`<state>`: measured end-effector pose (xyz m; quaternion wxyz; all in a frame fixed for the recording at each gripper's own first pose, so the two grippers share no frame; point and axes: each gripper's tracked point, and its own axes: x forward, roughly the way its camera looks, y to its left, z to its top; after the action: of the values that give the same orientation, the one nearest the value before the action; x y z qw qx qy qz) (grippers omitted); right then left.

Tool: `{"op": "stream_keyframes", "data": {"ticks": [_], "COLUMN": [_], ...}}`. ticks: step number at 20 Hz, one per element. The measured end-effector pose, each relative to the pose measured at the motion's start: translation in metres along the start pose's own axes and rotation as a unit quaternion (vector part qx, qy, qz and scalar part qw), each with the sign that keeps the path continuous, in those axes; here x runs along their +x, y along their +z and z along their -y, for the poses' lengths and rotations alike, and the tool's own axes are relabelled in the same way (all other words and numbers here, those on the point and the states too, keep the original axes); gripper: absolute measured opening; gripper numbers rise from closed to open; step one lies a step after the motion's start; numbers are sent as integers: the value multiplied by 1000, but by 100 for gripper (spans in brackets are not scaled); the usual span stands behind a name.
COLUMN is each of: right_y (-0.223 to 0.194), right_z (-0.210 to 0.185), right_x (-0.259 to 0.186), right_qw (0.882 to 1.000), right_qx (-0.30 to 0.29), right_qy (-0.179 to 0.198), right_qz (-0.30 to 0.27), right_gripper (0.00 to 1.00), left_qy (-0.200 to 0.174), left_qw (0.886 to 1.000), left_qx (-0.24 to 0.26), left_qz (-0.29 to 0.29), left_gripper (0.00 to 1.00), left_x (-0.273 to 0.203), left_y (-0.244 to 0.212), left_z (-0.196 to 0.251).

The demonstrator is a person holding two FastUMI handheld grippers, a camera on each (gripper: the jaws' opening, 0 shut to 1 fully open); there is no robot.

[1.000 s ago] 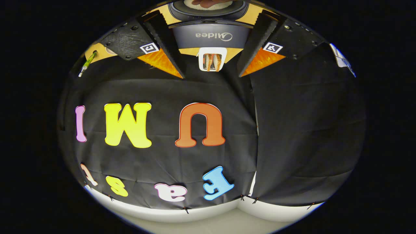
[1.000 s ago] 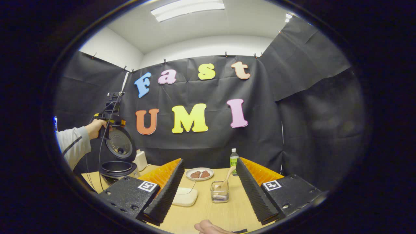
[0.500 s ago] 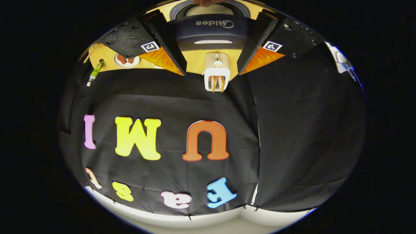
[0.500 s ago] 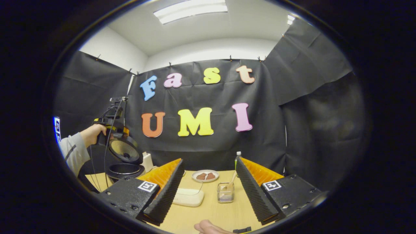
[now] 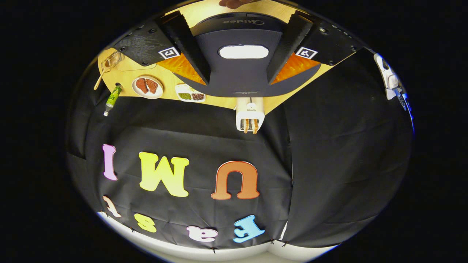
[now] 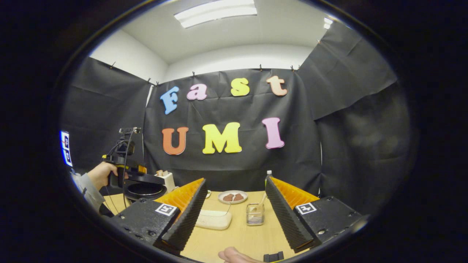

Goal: Close the left gripper, press the button to open the rice cooker; take a wooden spoon from the chopstick holder with the right hand, scoop a spoonful of rice and pour it into the rice cooker, then put the wooden spoon back into the chopstick holder.

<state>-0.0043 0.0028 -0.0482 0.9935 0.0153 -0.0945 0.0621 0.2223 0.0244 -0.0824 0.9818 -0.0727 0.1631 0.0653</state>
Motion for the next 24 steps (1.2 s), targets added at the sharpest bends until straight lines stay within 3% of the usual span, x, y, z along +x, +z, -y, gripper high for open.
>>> {"op": "stream_keyframes", "data": {"ticks": [4,10,16,24], "right_y": [7,7,0,-4], "right_z": [-6,-16,-25,-24], "right_x": [-8,-12,-13,-15], "right_qw": [1000,1000,1000,1000], "right_qx": [-17,-18,-8,-13], "right_qy": [-7,-4,11,16], "right_qz": [3,2,-9,-14], "right_gripper": [100,100,99,100], "left_qy": [-5,-21,-14,-10], "left_qw": [1000,999,1000,997], "left_qx": [14,32,25,11], "left_qz": [20,-11,1,75], "left_gripper": [100,100,100,100], "left_x": [-6,-17,-30,-32], "left_y": [-21,-64,-66,-76], "left_z": [-1,2,-8,-7]}}
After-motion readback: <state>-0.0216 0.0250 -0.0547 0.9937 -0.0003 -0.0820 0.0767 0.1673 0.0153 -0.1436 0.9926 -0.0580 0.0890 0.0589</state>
